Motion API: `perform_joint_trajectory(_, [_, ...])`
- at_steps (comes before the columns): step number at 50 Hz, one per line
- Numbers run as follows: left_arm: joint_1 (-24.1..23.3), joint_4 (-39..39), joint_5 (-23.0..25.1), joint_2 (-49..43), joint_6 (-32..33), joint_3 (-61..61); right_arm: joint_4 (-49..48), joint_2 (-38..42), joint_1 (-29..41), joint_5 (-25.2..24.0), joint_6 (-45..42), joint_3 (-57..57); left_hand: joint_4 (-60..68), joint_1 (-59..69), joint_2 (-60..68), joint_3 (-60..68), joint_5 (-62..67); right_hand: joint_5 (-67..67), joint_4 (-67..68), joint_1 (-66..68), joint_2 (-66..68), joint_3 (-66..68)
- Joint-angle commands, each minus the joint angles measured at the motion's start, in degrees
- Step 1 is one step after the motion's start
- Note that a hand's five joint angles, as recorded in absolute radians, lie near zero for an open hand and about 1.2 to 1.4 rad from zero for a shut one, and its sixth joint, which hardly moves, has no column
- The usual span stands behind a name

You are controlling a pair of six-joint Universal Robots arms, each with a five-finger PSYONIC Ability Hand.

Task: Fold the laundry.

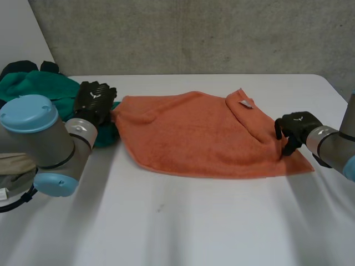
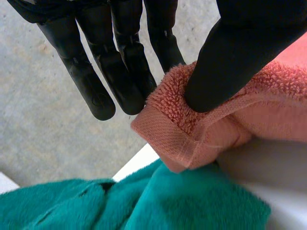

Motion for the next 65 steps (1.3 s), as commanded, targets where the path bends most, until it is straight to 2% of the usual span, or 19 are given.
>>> perform_joint_trajectory(1, [1.7, -0.8, 0.0, 4.2, 0.0, -2.2, 0.3, 0.9, -1.2, 0.1, -4.3, 0.0, 11.1, 13.4, 11.3, 11.4, 14.4, 6.2, 4.9, 4.1, 4.6, 4.3])
perform_joint_trajectory(5, [1.7, -1.2, 0.0, 5.4, 0.0, -2.8, 0.2, 0.9, -1.3, 0.2, -6.8, 0.6, 11.1, 13.4, 11.3, 11.4, 14.4, 4.7, 3.4, 2.6, 3.1, 2.8])
perform_joint_trajectory(7, [1.7, -1.5, 0.0, 5.7, -0.1, -3.0, 0.5, 0.9, -1.3, 0.5, -8.3, 1.1, 11.1, 13.4, 11.3, 11.4, 14.4, -2.0, -3.3, -4.1, -3.6, -3.9])
perform_joint_trajectory(12, [1.3, -1.8, 0.0, 5.7, -0.1, -3.6, 0.6, -1.2, -2.0, -0.1, -8.8, 3.7, 11.1, 13.4, 11.3, 11.4, 14.4, -2.4, -3.6, -4.5, -4.0, -4.2])
perform_joint_trajectory(15, [1.0, -1.8, 0.0, 5.7, -0.1, -3.6, 0.6, -4.7, -3.7, -0.2, -9.0, 7.1, 11.1, 13.4, 11.3, 11.4, 14.4, -2.7, -4.0, -4.8, -4.3, -4.6])
perform_joint_trajectory(18, [0.9, -1.8, 0.0, 5.7, -0.1, -3.5, 0.6, -9.9, -5.0, -1.0, -9.3, 11.1, 11.1, 13.4, 11.3, 11.4, 14.4, -8.6, -9.9, -10.7, -10.2, -10.5])
perform_joint_trajectory(21, [0.7, -1.7, 0.0, 5.8, -0.2, -3.3, 0.1, -12.6, -5.9, -4.0, -9.6, 14.8, 11.1, 13.4, 11.3, 11.4, 14.4, -8.6, -9.9, -10.7, -10.2, -10.5])
perform_joint_trajectory(24, [0.2, -1.6, 0.0, 5.9, -0.2, -3.1, -0.4, -12.7, -7.0, -8.0, -9.7, 16.8, 11.1, 13.4, 11.3, 11.4, 14.4, -5.6, -6.9, -7.7, -7.2, -7.5])
perform_joint_trajectory(28, [-0.1, -1.6, 0.0, 5.8, -0.3, -2.6, -3.0, -12.4, -8.0, -10.8, -9.5, 18.1, 11.1, 13.4, 11.3, 11.4, 14.4, -2.0, -3.3, -4.2, -3.6, -3.9])
perform_joint_trajectory(42, [-0.3, -1.6, 0.0, 5.7, -3.1, -2.4, -8.9, -3.7, -7.4, -11.2, -10.2, 16.7, 11.1, 13.4, 11.3, 11.4, 14.4, 3.5, 2.2, 1.4, 1.9, 1.6])
perform_joint_trajectory(44, [-0.3, -1.6, 0.0, 5.7, -3.4, -2.4, -9.9, -2.2, -7.4, -11.0, -10.2, 15.6, 11.1, 13.4, 11.3, 11.4, 14.4, 9.9, 8.6, 7.7, 8.3, 8.0])
perform_joint_trajectory(47, [-0.4, -1.6, -0.1, 5.7, -3.8, -2.1, -10.7, -1.6, -7.4, -10.7, -9.6, 14.4, 11.1, 13.4, 11.3, 11.4, 14.4, 37.2, 35.9, 35.1, 35.6, 35.3])
perform_joint_trajectory(50, [-0.5, -2.0, -0.3, 6.2, -4.0, -2.0, -11.4, -2.7, -7.7, -9.4, -8.4, 14.6, 11.1, 13.4, 11.3, 11.4, 14.4, 37.3, 36.0, 35.2, 35.7, 35.4])
perform_joint_trajectory(55, [0.2, -6.1, -0.3, 13.6, -4.8, -1.7, -9.7, -14.5, -9.2, -7.1, -7.2, 15.3, 11.1, 13.4, 11.3, 11.4, 14.4, 37.3, 36.0, 35.2, 35.7, 35.4])
perform_joint_trajectory(59, [0.7, -10.9, 0.0, 20.3, -4.9, -1.3, -4.5, -26.3, -10.1, -8.3, -6.3, 14.6, 11.1, 13.4, 11.3, 11.4, 14.4, 37.3, 36.0, 35.2, 35.7, 35.4])
perform_joint_trajectory(65, [0.7, -16.9, 0.1, 27.7, -5.0, -0.4, 5.3, -32.5, -11.3, -8.0, -7.0, 10.9, 11.1, 13.4, 11.3, 11.4, 14.4, 37.3, 36.0, 35.2, 35.7, 35.4])
